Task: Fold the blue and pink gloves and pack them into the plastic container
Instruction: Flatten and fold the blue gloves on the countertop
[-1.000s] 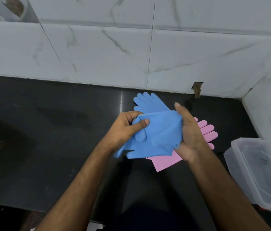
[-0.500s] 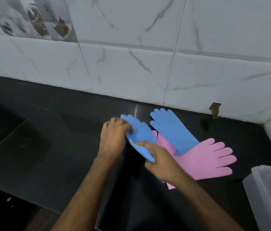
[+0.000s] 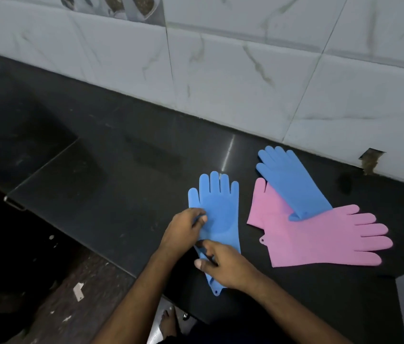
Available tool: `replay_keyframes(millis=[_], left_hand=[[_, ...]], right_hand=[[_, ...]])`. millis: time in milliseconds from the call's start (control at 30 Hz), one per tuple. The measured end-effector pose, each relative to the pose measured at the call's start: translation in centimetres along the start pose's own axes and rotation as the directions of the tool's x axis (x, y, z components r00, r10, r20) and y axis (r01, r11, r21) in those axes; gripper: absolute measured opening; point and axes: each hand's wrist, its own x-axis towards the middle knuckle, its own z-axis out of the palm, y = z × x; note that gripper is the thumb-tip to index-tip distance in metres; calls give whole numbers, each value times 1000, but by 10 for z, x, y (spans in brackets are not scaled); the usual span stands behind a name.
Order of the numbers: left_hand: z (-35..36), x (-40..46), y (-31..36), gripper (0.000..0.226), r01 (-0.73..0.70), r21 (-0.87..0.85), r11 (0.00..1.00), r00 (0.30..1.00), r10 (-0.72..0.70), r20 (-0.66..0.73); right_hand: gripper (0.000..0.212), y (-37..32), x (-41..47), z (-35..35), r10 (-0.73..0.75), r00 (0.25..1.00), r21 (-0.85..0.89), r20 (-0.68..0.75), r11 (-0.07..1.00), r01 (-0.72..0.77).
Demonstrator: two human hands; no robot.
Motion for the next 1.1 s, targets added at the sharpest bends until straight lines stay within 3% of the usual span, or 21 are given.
replay_keyframes(millis=[133, 267, 367, 500, 600, 667, 833, 933, 1100], left_hand=[[6, -7, 3, 23, -21, -27, 999, 997, 20, -71], [23, -9, 18, 23, -88, 5, 996, 993, 88, -83], [40, -7, 37, 26, -130, -38, 991, 991, 130, -16], [63, 2, 61, 31, -149, -91, 985, 983, 157, 99], [78, 9, 77, 40, -169, -106, 980, 970, 185, 158], [87, 13, 86, 46, -173, -91, 981, 968, 187, 169], [107, 25, 111, 57, -171, 14, 985, 964, 164, 210], [114, 27, 120, 46, -169, 28, 985, 956, 157, 247], [119, 22, 128, 33, -171, 34, 985, 948, 155, 278]], right_hand=[[37, 2, -5, -10, 77, 997, 92, 21, 993, -79], [21, 15, -13, -30, 81, 978, 81, -192, 995, -66], [14, 33, -24, -51, 120, 898, 65, -424, 993, -101], [45, 62, -42, -75, 200, 741, -106, -642, 933, -343], [77, 81, -58, -81, 316, 731, -195, -605, 831, -521], [82, 88, -65, -77, 335, 752, -199, -567, 830, -520], [76, 96, -78, -72, 287, 762, -182, -581, 866, -465], [76, 97, -82, -76, 310, 744, -173, -592, 853, -493], [50, 95, -84, -97, 329, 644, -77, -690, 852, -518]])
